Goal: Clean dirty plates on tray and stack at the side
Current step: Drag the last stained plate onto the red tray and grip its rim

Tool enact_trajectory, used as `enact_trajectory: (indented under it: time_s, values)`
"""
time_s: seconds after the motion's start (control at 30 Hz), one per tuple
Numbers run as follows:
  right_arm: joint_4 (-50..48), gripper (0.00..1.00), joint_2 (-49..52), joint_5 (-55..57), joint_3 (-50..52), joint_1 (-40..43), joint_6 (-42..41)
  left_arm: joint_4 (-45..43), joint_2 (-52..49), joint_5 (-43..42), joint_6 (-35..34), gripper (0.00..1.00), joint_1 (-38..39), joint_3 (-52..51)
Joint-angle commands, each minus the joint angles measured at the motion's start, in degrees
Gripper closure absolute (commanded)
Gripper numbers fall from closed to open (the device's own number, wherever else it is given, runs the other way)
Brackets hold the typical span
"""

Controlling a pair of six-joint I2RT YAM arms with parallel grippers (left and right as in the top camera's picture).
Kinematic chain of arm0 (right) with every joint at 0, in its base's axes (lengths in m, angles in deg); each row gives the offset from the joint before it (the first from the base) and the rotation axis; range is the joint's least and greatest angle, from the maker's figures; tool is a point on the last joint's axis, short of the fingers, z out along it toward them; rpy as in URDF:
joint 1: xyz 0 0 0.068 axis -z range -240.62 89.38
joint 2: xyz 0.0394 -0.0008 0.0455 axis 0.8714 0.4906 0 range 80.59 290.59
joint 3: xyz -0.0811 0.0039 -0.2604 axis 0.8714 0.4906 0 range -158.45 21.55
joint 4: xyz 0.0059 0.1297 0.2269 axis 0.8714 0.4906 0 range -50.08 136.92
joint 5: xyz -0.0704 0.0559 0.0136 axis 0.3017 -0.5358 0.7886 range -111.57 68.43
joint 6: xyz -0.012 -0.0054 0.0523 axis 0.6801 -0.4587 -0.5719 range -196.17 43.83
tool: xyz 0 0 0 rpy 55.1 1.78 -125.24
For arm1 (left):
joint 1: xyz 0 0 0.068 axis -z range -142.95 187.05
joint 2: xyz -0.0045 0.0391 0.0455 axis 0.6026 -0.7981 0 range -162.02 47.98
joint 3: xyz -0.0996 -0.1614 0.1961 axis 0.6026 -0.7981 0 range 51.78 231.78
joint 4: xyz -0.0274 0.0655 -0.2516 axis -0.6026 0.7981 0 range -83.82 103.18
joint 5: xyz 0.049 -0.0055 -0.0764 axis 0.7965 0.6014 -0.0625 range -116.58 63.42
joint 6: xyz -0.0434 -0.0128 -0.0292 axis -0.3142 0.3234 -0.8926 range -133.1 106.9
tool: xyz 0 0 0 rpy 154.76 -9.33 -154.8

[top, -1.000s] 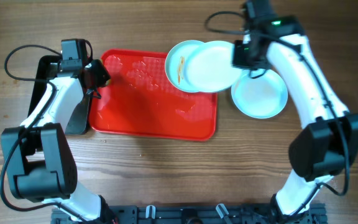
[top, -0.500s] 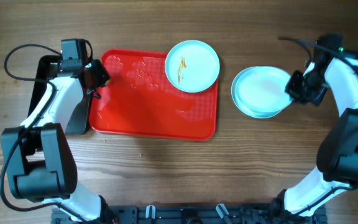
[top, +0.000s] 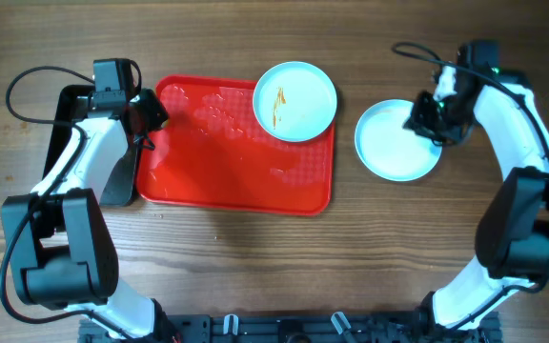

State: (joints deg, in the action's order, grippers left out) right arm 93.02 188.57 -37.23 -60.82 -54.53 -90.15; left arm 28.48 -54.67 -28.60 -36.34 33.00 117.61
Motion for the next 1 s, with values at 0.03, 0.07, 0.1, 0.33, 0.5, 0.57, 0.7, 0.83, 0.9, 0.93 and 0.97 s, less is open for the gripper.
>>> enact_trajectory:
  time_s: [0.03, 0.07, 0.1, 0.33, 0.5, 0.57, 0.7, 0.83, 0.9, 0.93, 0.97]
  values:
    - [-7.0, 0.64, -0.9, -0.1, -5.0, -11.0, -11.5, -0.4, 0.6, 0.5, 0.7, 0.96, 0.1, -0.2]
    - [-8.9, 0.6, -0.5, 2.8, -5.0, -13.6, -15.3, -0.4, 0.6, 0.5, 0.7, 0.96, 0.2, -0.2]
    - [-11.2, 0.54, 0.2, 6.4, -4.9, -16.8, -19.3, -0.4, 0.6, 0.6, 0.7, 0.96, 0.5, -0.2]
    - [-10.3, 0.6, 9.1, 11.9, -4.9, -28.0, -32.7, -0.4, 0.6, 0.5, 0.7, 0.96, 0.6, -0.2]
    - [-10.9, 0.68, 13.2, 11.9, -3.9, -29.4, -36.0, -0.3, 0.6, 0.5, 0.7, 0.96, 0.6, -0.2]
    - [-11.0, 0.74, 14.7, 11.1, -3.5, -29.4, -35.9, -0.3, 0.6, 0.5, 0.7, 0.96, 0.6, -0.2]
    - [-11.6, 0.94, 15.2, 6.9, -3.5, -29.4, -33.3, -0.3, 0.6, 0.5, 0.7, 0.96, 0.6, -0.2]
    - [-11.3, 0.96, 15.2, 1.7, -3.5, -30.1, -29.2, -0.4, 0.6, 0.6, 0.7, 0.96, 0.6, -0.2]
    - [-10.9, 0.96, 15.2, 1.6, -3.5, -31.8, -28.8, -0.4, 0.6, 0.6, 0.7, 0.96, 0.6, -0.2]
    - [-11.0, 0.96, 15.2, 1.6, -3.5, -32.5, -28.8, -0.4, 0.6, 0.6, 0.7, 0.96, 0.6, -0.2]
    - [-11.2, 0.92, 15.2, 1.6, -3.5, -33.1, -28.8, -0.4, 0.6, 0.5, 0.7, 0.96, 0.6, -0.2]
